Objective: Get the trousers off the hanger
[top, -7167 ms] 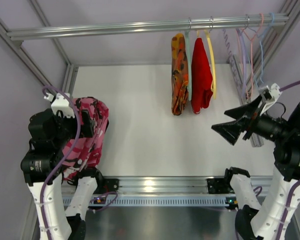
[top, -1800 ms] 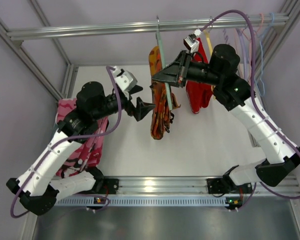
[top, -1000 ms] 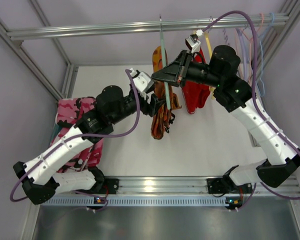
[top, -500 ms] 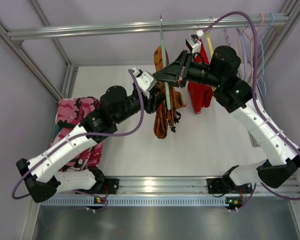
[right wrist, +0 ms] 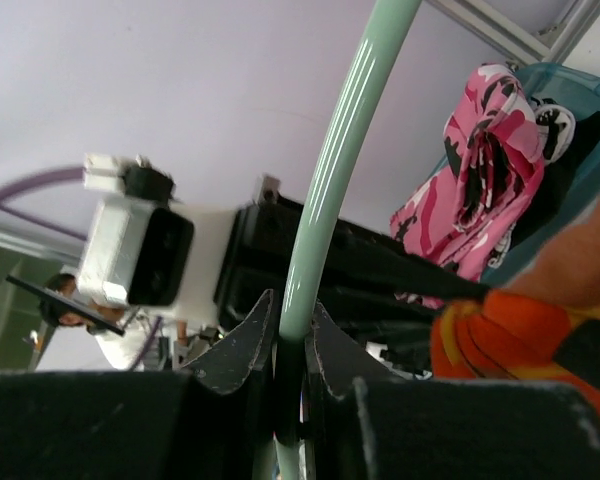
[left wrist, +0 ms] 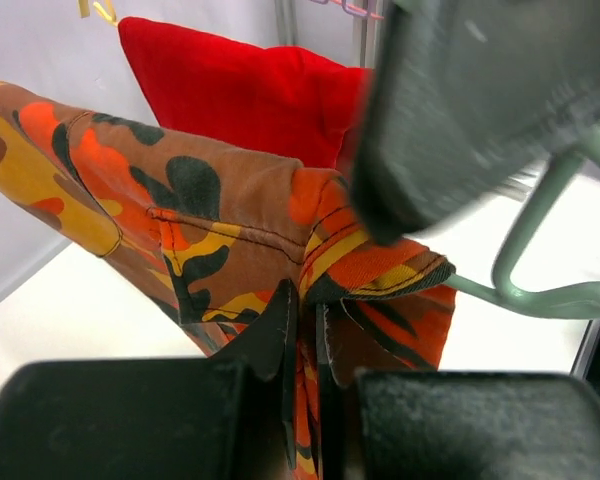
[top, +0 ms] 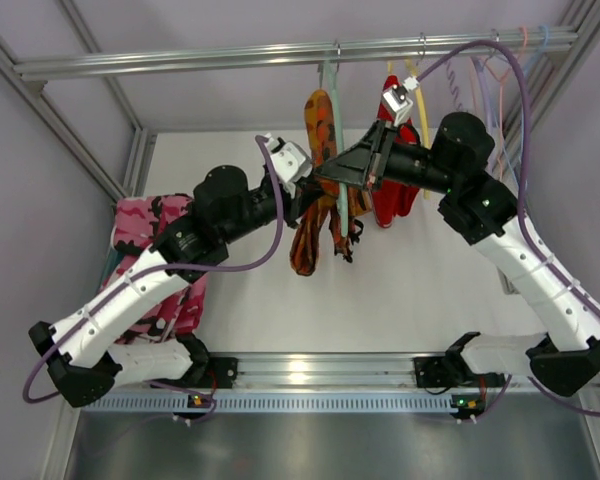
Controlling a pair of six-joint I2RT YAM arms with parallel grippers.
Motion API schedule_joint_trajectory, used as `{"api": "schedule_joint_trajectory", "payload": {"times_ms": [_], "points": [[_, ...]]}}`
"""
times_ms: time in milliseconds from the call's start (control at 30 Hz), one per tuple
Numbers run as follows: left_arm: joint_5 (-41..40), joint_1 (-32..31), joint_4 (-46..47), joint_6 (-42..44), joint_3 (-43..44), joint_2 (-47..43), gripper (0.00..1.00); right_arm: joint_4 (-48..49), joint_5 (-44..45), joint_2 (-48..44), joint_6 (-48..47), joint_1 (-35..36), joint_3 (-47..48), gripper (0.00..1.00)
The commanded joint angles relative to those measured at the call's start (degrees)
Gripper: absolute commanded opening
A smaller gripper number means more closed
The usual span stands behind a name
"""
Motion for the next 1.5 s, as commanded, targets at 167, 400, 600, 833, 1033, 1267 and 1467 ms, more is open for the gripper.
{"api": "schedule_joint_trajectory", "payload": {"times_ms": [167,400,600,833,1033,1267,1467], "points": [[-1.31,2.85,0.19,6.35,12.41,-4.32,0.0,9.51,-5.62,-10.35,-10.56,-1.99,-10.07,0.0],[-1.31,4.87,0.1,4.69,24.19,-0.81,0.0,7.31,-7.46,-11.49,-12.49,-3.57,-14.02,0.0],[-0.87,9.26,-0.34,-0.76,36.31,2.61,0.0,5.72,-8.17,-12.55,-14.07,-4.63,-18.24,0.0],[-0.69,16.37,-0.34,-6.12,44.23,3.41,0.0,3.96,-8.34,-13.34,-16.53,-4.8,-22.98,0.0],[-2.45,22.26,-0.34,-8.32,46.44,1.14,0.0,1.59,-8.34,-14.31,-18.73,-4.72,-25.97,0.0],[-8.68,32.54,-0.69,-9.64,38.64,-8.26,0.0,-1.48,-10.36,-15.89,-22.78,-4.8,-26.24,0.0],[-12.64,42.04,-1.65,-8.15,29.58,-19.43,0.0,-5.44,-12.74,-18.78,-26.12,-4.72,-26.51,0.0]]}}
